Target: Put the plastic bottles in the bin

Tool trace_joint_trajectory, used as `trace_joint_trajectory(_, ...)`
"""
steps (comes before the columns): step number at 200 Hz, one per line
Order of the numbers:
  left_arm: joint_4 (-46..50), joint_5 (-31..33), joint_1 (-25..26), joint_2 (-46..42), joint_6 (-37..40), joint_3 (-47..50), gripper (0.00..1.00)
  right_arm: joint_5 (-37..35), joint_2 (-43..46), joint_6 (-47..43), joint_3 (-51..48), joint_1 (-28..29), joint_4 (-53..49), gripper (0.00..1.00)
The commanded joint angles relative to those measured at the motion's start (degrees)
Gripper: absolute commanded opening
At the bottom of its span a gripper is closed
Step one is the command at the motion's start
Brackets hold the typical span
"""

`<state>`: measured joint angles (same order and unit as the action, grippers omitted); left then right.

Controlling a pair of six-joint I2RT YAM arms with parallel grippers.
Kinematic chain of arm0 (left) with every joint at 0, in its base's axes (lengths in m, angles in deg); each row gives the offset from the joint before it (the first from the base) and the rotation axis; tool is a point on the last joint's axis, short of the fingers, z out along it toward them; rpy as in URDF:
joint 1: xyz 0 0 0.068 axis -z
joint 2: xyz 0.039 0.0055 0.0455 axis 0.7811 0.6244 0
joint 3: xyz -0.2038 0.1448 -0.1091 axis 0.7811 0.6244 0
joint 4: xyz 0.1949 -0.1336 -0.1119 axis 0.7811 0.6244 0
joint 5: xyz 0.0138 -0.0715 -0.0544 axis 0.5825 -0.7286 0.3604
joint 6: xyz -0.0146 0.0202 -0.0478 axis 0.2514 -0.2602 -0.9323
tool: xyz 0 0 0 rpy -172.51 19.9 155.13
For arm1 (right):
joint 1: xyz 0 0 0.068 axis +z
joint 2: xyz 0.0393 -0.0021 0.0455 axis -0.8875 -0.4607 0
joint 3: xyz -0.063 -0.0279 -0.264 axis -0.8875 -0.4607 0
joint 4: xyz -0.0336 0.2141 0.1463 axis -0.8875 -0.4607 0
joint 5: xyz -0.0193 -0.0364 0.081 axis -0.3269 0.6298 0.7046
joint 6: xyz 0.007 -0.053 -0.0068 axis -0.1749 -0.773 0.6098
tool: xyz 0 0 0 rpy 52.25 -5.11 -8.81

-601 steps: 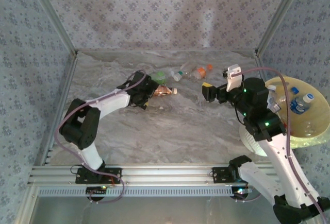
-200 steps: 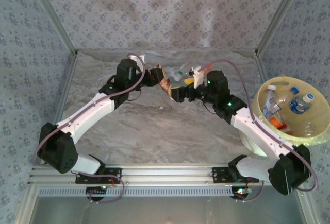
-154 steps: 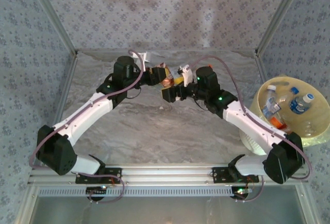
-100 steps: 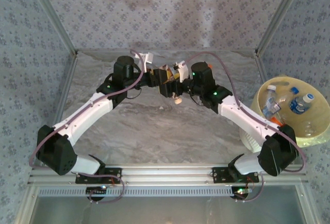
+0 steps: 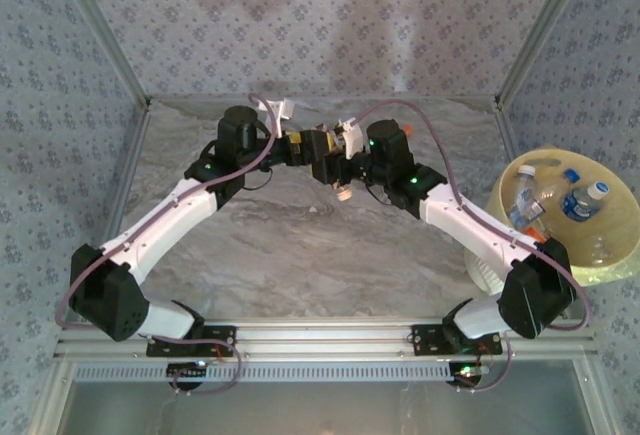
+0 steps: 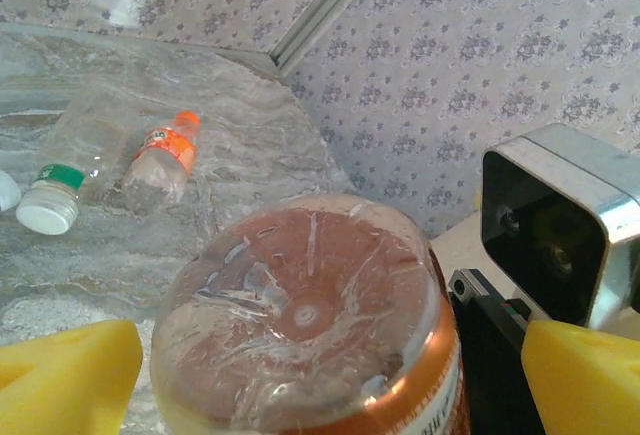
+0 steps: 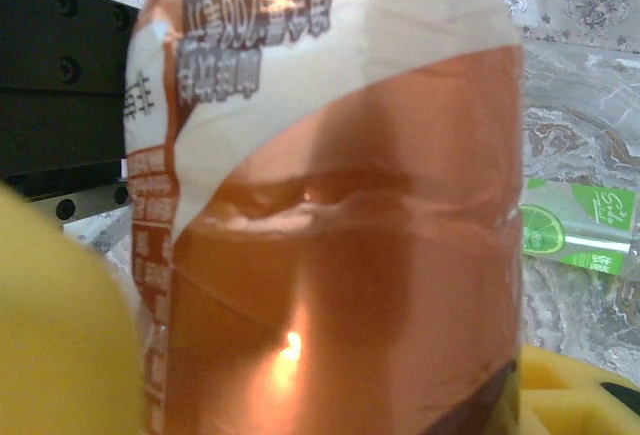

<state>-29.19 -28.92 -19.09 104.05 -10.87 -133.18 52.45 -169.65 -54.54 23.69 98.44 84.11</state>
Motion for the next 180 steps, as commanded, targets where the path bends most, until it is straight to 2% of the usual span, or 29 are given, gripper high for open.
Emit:
trace_joint_trajectory(1,-0.88,0.76,-0.28,-3.46,-1.02,-1.64,0.98,-1.4,0.32,0.57,1.09,-0.35,0.27,0.44)
trace_joint_trajectory(36,0.89,8.12,-0.41,-7.32,-0.5,-0.85,0.98,-6.82,1.6,0.21,0.86,-1.35,-2.32,0.42)
trace_joint_trajectory(78,6.4,22.44,-0.53,-13.76,4.36,4.27,0.98,-16.4,5.24,-2.61,2.21,-4.32,-9.52,0.41)
trace_joint_trajectory(100,11.53,28.74,-1.35,-15.25,4.2,5.15,0.98,-21.75,9.1,-3.82,1.74,-6.02,-11.42,0.41)
trace_joint_trajectory(170,13.91,31.53,-2.03,-15.2,6.18,6.63,0.98,-31.67,22.05,-11.33,2.38,-10.66,-22.83,0.41)
trace_joint_trajectory(180,13.94,31.6,-2.18,-14.58,5.65,6.58,0.98,-34.38,23.56,-12.24,5.2,-10.9,-25.52,0.4)
